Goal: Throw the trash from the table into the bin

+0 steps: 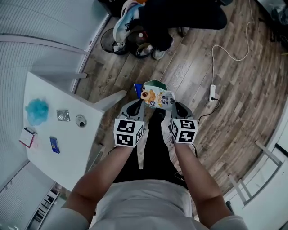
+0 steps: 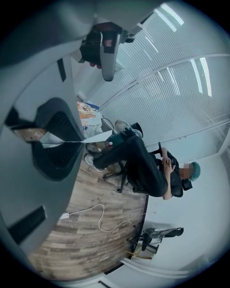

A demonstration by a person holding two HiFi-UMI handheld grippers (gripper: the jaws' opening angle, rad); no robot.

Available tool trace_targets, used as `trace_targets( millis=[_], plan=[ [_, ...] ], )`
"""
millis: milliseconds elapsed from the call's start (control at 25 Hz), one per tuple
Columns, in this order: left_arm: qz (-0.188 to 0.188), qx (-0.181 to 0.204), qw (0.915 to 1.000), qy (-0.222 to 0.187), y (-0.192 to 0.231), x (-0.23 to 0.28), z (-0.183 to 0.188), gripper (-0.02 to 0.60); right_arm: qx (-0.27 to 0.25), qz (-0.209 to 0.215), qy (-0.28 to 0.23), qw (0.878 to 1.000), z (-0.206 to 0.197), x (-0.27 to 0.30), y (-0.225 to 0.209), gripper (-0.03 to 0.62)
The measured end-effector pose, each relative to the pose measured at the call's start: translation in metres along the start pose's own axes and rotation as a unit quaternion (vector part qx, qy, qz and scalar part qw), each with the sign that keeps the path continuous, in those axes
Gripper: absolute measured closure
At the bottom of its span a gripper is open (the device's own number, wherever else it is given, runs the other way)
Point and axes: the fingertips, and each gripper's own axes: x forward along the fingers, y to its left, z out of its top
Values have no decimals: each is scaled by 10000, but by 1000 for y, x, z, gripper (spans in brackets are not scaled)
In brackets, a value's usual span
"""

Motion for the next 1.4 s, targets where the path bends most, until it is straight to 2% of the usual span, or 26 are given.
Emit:
trace_targets(
  millis=[360, 760, 1120, 1400],
  plan=[
    [2, -180, 9995, 276, 9, 47, -58, 577, 84, -289, 448, 9985, -61, 57, -39, 582],
    [-27, -195, 9987, 471, 27, 101, -115, 577, -12, -534, 641, 9965, -113, 114, -55, 582],
    [-29, -272, 9976, 634, 44, 120, -145, 577, -33, -648, 853, 9942, -143, 151, -71, 582],
    [-31, -298, 9970, 708, 48, 121, -148, 577, 19, -403, 932, 9948, -152, 157, -61, 582]
  ],
)
